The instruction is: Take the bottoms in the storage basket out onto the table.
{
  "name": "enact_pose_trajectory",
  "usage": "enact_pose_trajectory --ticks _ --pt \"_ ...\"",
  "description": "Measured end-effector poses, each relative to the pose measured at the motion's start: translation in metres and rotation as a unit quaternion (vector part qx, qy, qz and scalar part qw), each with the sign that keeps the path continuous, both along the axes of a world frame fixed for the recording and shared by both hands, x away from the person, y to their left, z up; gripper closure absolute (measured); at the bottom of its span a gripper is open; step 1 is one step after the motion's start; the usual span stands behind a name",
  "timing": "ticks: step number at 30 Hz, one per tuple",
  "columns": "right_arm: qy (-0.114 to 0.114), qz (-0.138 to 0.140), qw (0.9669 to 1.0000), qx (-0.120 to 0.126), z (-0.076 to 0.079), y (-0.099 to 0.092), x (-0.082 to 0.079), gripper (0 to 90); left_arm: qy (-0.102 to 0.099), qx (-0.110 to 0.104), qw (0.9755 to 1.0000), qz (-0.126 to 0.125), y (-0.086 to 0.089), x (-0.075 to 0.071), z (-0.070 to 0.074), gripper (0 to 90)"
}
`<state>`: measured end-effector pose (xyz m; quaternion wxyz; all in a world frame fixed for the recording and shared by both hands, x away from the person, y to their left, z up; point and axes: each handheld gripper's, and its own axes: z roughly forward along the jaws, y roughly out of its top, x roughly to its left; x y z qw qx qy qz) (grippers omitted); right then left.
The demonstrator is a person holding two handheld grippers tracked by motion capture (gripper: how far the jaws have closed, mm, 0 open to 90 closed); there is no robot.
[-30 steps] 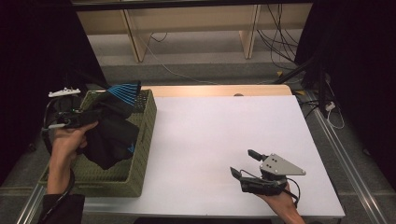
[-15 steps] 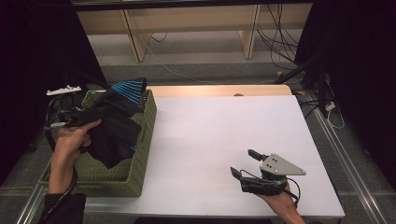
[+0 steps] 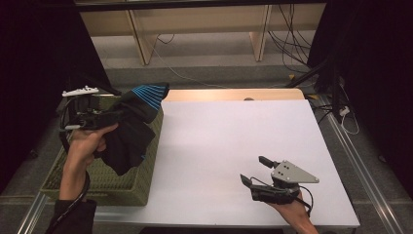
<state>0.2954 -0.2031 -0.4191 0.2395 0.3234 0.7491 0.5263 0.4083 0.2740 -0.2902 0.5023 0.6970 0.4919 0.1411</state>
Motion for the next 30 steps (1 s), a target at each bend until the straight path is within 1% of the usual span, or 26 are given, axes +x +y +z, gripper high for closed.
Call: enact_pose_trajectory --ticks 7,17,22,28,30 --pt "-0.001 0.000 1.0000 -0.001 0.000 0.000 0.000 19.5 -0.007 -0.006 0.9997 -0.024 -0.014 -0.001 0.006 68.9" --pt "0.000 -0.002 1.0000 0.000 0.000 -0.001 0.000 19.5 -0.017 -0.014 0.9980 -0.059 -0.035 -0.001 0.013 69.0" --pt "-0.001 -0.002 1.0000 0.000 0.000 -0.001 0.000 19.5 -0.022 -0.022 0.9963 -0.080 -0.046 -0.002 0.016 69.0" --pt "0.000 -0.002 1.0000 0.000 0.000 -0.001 0.000 19.5 -0.023 -0.046 0.9925 -0.111 -0.058 -0.003 0.019 68.9" --pt "0.000 -0.002 1.0000 0.000 0.000 -0.001 0.000 19.5 -0.021 -0.045 0.9921 -0.115 -0.062 -0.001 0.018 69.0"
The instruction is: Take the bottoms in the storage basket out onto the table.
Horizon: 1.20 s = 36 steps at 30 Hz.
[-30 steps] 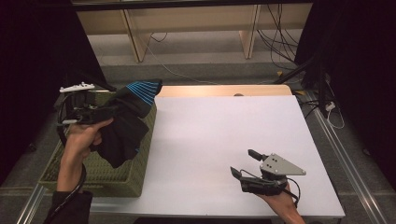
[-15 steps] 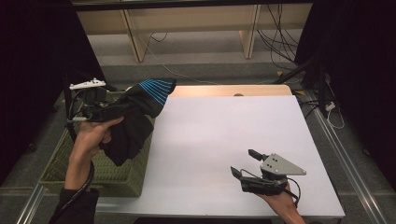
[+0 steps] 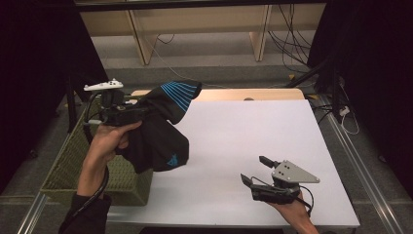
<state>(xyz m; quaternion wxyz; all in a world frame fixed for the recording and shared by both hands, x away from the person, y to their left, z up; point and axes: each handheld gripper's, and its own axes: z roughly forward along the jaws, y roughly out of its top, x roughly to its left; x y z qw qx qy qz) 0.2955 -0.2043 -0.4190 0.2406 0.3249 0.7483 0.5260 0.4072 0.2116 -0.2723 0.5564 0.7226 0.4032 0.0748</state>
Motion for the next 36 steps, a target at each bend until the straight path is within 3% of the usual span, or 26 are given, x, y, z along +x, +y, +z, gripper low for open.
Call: enact_pose_trajectory --ticks 22,36 --pt "0.001 -0.001 1.0000 0.002 0.000 0.000 0.000 19.5 0.022 0.024 0.9989 -0.034 -0.053 0.019 -0.025 68.9" --pt "0.001 0.000 1.0000 0.001 0.001 -0.001 0.000 19.6 0.038 0.021 0.9981 -0.042 -0.074 0.031 -0.042 68.8"
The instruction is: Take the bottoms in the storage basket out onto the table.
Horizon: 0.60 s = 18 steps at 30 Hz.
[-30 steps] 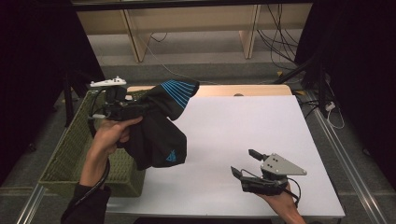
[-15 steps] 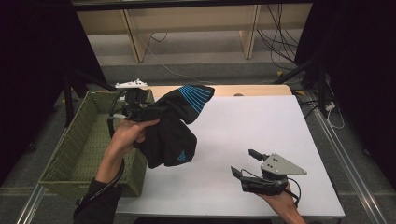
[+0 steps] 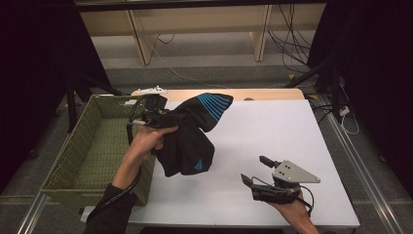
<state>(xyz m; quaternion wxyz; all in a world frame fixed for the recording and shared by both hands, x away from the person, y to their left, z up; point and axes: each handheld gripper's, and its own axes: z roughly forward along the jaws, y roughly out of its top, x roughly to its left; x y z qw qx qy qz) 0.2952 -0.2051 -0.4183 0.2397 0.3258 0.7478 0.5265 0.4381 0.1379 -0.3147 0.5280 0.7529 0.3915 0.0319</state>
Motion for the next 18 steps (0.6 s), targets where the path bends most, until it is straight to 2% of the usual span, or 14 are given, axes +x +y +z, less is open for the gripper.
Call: enact_pose_trajectory --ticks 7,18 --pt "-0.002 0.001 1.0000 0.001 0.000 0.000 0.000 19.6 0.005 0.005 1.0000 -0.004 -0.013 0.003 -0.008 68.8" --pt "-0.002 0.001 1.0000 0.002 0.000 -0.001 0.000 19.6 0.020 0.002 0.9997 -0.017 -0.036 0.007 -0.025 68.6"
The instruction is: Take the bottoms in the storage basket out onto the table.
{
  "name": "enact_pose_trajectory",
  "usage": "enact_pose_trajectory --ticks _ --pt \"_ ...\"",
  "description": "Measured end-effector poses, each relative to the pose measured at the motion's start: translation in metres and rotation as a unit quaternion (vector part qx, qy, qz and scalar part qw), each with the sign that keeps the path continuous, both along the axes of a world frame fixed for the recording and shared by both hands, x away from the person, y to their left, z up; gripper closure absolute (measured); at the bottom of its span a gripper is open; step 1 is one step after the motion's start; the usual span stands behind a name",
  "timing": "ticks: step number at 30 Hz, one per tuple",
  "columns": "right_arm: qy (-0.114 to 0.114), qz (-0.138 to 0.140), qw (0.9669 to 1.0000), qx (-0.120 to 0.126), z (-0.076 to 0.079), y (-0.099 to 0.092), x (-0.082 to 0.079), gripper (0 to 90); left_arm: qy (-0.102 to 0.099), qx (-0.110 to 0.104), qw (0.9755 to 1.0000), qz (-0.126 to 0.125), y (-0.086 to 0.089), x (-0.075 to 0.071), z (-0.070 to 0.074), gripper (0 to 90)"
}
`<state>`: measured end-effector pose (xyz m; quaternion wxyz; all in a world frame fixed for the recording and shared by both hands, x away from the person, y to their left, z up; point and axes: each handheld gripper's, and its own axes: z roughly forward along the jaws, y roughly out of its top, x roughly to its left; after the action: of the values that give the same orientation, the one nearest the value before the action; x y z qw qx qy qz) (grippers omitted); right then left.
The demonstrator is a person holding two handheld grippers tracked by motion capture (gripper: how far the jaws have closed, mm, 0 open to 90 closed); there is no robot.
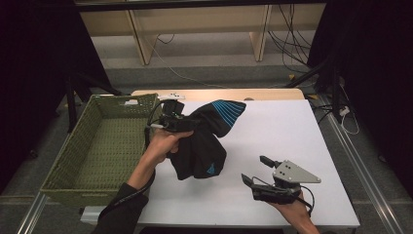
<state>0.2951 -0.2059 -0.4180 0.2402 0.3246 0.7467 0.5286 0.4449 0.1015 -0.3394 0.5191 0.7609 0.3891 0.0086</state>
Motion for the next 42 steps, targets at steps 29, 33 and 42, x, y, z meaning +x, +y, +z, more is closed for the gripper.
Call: enact_pose_trajectory --ticks 29,33,42 --pt "-0.001 0.001 1.0000 0.000 0.000 0.000 0.000 19.6 0.050 0.037 0.9979 -0.015 -0.044 0.006 -0.053 66.2" --pt "0.000 0.000 1.0000 -0.002 0.000 -0.001 0.000 19.6 0.057 0.044 0.9973 -0.014 -0.046 0.008 -0.060 65.2" --pt "-0.001 0.002 1.0000 0.000 0.000 0.000 0.000 19.7 0.071 0.069 0.9950 -0.015 -0.048 0.012 -0.073 62.2"
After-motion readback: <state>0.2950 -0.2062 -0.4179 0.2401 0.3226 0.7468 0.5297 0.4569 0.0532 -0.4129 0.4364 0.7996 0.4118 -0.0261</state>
